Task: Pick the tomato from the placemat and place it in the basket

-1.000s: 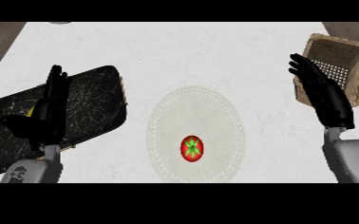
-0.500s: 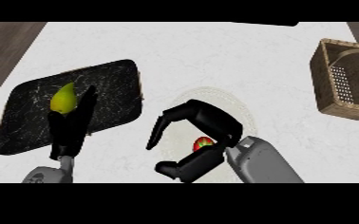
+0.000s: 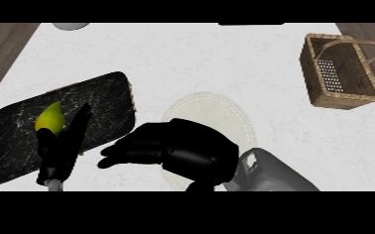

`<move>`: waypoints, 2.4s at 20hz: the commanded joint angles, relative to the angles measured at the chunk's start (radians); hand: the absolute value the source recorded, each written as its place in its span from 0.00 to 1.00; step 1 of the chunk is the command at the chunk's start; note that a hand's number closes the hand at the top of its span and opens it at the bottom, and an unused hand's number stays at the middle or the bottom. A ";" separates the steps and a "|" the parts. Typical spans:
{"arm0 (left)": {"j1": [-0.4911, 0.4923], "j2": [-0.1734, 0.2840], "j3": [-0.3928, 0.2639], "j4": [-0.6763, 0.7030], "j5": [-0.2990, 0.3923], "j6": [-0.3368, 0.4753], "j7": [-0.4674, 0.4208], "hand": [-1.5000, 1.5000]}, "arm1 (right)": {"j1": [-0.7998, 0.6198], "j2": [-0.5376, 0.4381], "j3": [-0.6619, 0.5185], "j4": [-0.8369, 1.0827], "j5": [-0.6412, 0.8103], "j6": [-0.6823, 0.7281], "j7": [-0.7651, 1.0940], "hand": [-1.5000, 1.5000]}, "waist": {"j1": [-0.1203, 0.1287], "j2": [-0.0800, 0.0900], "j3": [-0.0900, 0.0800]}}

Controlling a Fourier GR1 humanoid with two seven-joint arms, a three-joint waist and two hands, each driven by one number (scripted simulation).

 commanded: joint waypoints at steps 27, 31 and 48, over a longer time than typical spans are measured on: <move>0.113 -0.026 -0.016 0.029 -0.005 -0.025 0.097 0.50 | -0.457 -0.453 -0.251 -0.079 -0.288 0.717 0.332 0.00 | -0.003 0.030 -0.018; 0.121 -0.043 -0.024 0.024 -0.016 -0.020 0.093 0.50 | -0.409 -0.391 -0.218 -0.095 -0.253 0.667 0.351 0.00 | 0.003 0.031 -0.018; 0.054 -0.036 0.008 0.046 -0.037 -0.037 0.133 0.50 | -0.224 -0.259 -0.010 -0.061 0.125 0.557 0.245 0.00 | 0.013 0.040 -0.017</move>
